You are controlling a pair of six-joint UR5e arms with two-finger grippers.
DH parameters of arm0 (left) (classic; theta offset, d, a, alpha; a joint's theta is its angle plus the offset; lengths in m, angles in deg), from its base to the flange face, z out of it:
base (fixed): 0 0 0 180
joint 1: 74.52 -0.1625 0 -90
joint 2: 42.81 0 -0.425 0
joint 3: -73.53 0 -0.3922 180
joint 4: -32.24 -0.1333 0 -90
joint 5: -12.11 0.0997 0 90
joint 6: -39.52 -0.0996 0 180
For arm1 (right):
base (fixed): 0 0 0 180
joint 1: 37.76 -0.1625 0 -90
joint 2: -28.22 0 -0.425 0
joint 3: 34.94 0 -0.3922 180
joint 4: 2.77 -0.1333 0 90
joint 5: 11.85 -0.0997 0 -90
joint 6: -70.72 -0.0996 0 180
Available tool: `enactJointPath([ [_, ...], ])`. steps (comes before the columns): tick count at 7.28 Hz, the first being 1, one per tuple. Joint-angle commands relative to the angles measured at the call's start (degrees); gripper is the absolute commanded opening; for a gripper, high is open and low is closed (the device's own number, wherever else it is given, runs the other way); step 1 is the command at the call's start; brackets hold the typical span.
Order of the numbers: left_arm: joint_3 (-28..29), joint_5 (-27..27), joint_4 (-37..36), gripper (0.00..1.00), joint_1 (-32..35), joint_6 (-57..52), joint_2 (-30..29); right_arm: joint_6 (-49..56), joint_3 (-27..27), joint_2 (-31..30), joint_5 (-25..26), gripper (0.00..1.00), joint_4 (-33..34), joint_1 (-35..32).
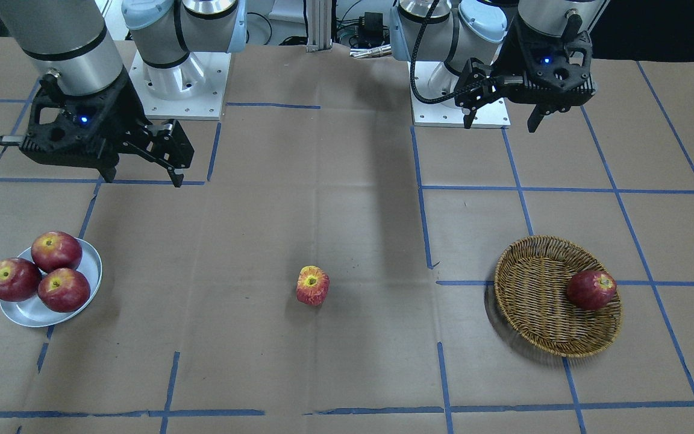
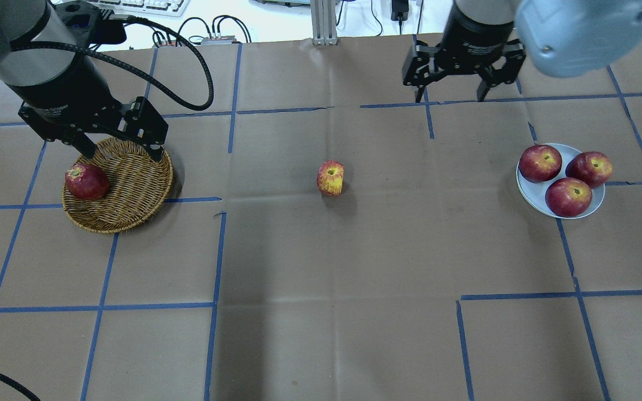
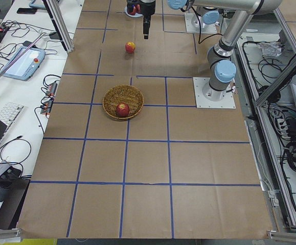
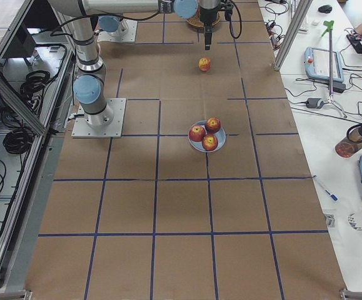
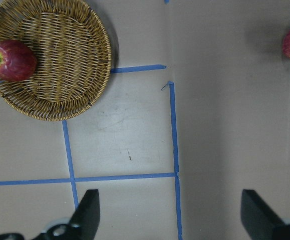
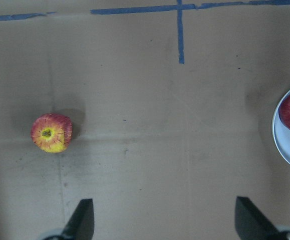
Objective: Transfer apple from basket to plate
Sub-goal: 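Move the right gripper over the apple on the table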
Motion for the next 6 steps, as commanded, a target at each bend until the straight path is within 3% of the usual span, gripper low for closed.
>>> enactJointPath([
  [1, -0.79, -0.05, -0.05, 0.99, 0.09, 0.11, 0.08, -7.55, -6.28, 8.52, 0.73, 1.0, 0.71, -8.04],
  [3, -0.7, -0.14, -0.05, 0.99, 0.09, 0.11, 0.07, -14.69, -6.04, 12.31, -0.23, 1.0, 2.81, -11.14],
  [6, -0.27, -0.05, -0.14, 0.99, 0.44, 0.11, -0.98, -14.71, -5.34, 18.46, -0.41, 1.0, 9.39, -13.86],
])
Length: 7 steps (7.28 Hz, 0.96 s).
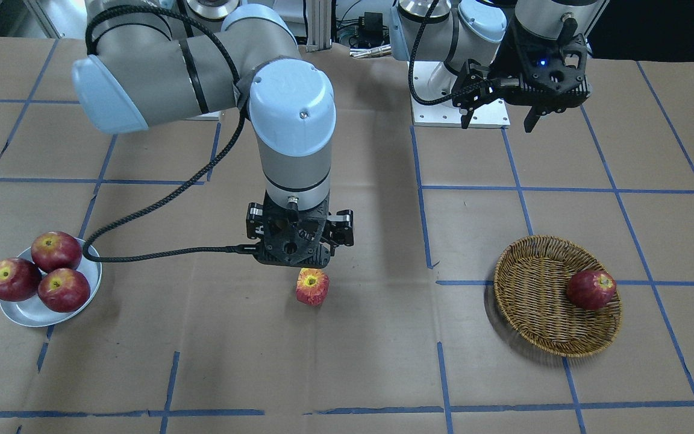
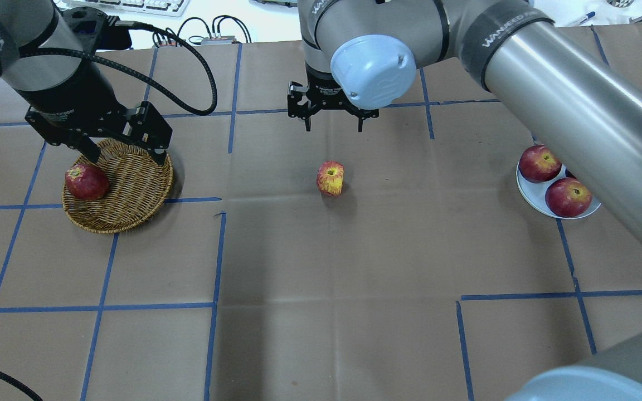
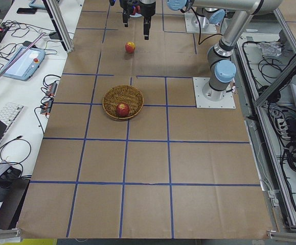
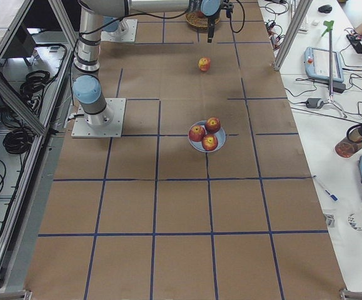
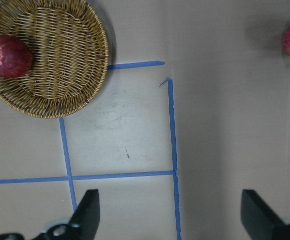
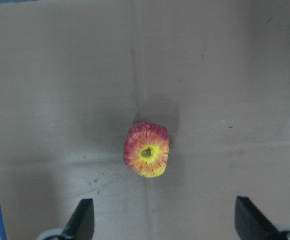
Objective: Transfer apple from basket to plate
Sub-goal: 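Move the right gripper over the apple on the table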
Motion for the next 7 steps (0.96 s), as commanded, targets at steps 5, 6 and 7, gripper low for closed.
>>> enactJointPath([
  [5, -0.31, 0.16, 0.16, 0.99, 2.3, -0.3, 1.39, 1.05, 7.82, 6.46, 0.09, 0.99, 14.49, 0.03],
  [6, -0.39, 0.16, 0.16, 0.99, 2.21, -0.3, 1.48, 0.97, 11.43, 6.37, -0.08, 1.0, 19.86, 0.29],
  [7, -0.4, 0.16, 0.16, 0.99, 2.21, -0.3, 1.39, 0.88, 12.08, 6.46, -0.08, 1.0, 20.26, 0.29],
])
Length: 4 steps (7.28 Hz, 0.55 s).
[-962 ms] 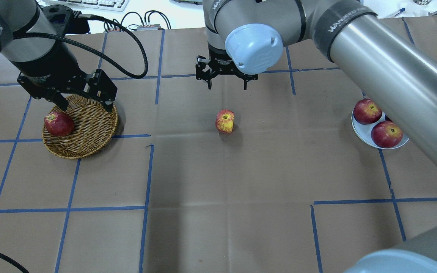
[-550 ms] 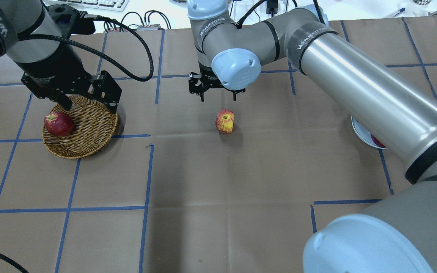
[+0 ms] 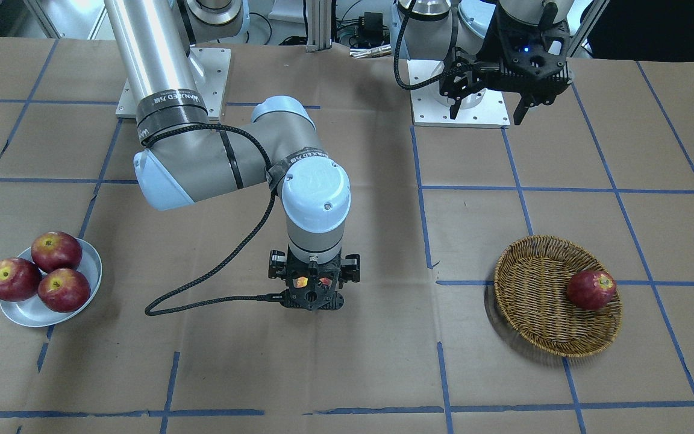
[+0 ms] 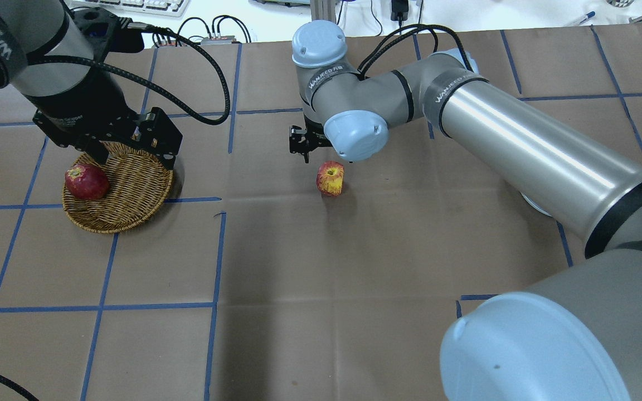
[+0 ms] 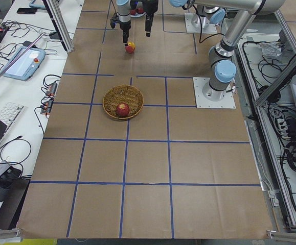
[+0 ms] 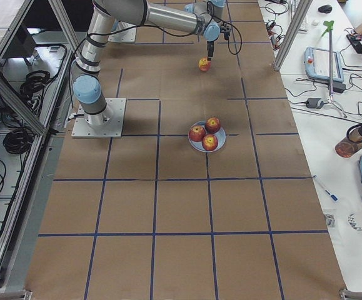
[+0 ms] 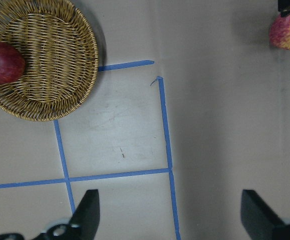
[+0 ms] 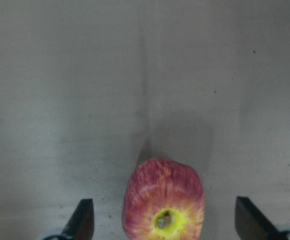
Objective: Transfer apple from basket to plate
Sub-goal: 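Move the right gripper over the apple on the table, then lower the right gripper and grasp the yellow-red apple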
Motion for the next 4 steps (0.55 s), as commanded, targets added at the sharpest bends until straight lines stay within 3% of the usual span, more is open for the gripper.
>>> enactJointPath([
  [1, -0.14, 0.0, 0.0, 0.99, -0.09, 0.0, 0.08, -0.25, 2.66, 0.57, -0.06, 1.0, 3.03, -0.02],
  [3, -0.14, 0.0, 0.0, 0.99, -0.18, 0.09, -0.09, -0.51, 2.66, 2.06, -0.15, 0.98, 3.03, -0.11],
  [4, -0.14, 0.0, 0.0, 0.99, -0.18, 0.09, -0.09, -0.6, 2.66, 2.16, -0.58, 0.81, 2.94, -0.2],
])
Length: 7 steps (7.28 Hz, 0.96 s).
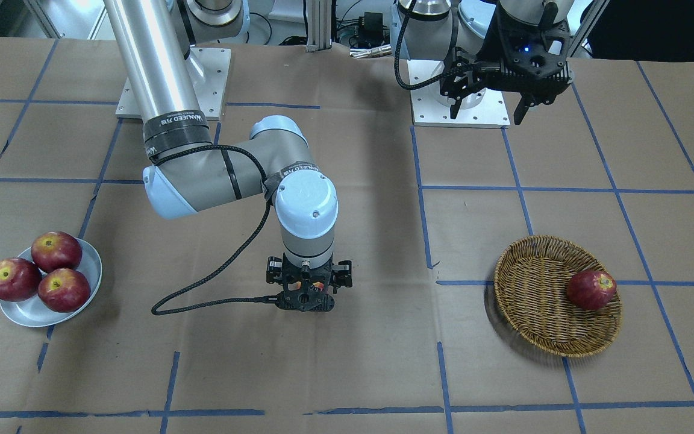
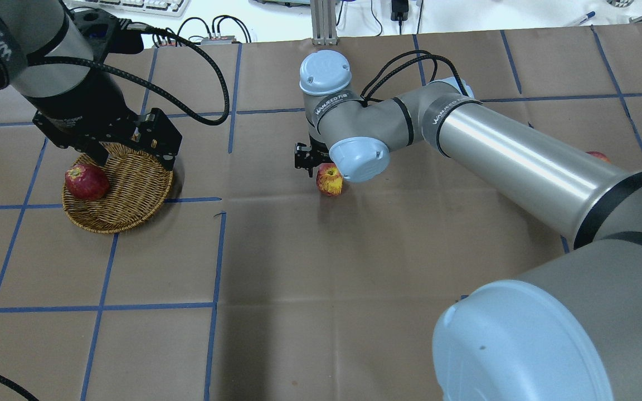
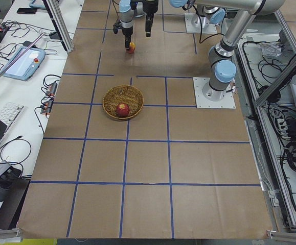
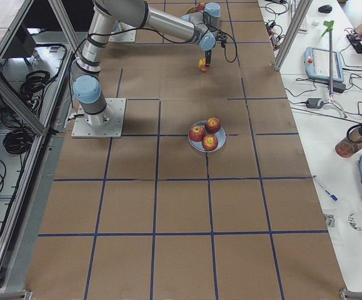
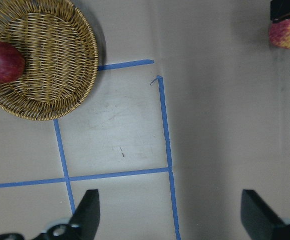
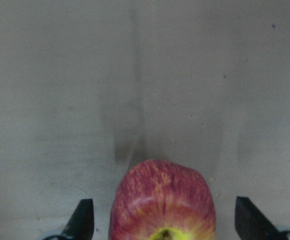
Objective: Transfer apple from basket to plate
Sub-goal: 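Lower the right gripper and grasp the yellow-red apple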
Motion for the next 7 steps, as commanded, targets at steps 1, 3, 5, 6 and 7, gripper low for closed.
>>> enactJointPath([
  [1, -0.09, 0.0, 0.0, 0.99, -0.02, 0.01, -0.04, -0.13, 0.05, 0.49, -1.57, 0.7, -0.11, -0.1],
  [3, -0.18, 0.0, 0.0, 0.99, -0.02, 0.1, -0.04, -0.22, 0.13, 0.58, -1.58, 0.64, -0.55, -0.1],
  [5, -0.18, 0.0, 0.0, 0.99, 0.06, 0.1, -0.04, -0.13, -0.21, 0.41, -1.32, 0.49, -0.55, 0.33],
  [6, -0.18, 0.09, 0.0, 0.99, 0.07, 0.1, -0.04, -0.13, -0.91, -0.55, -1.32, 0.46, -0.64, 0.77],
  [7, -0.1, 0.09, 0.0, 0.99, 0.15, 0.1, -0.04, -0.13, -1.7, -2.22, -1.41, 0.46, -0.81, 1.04],
])
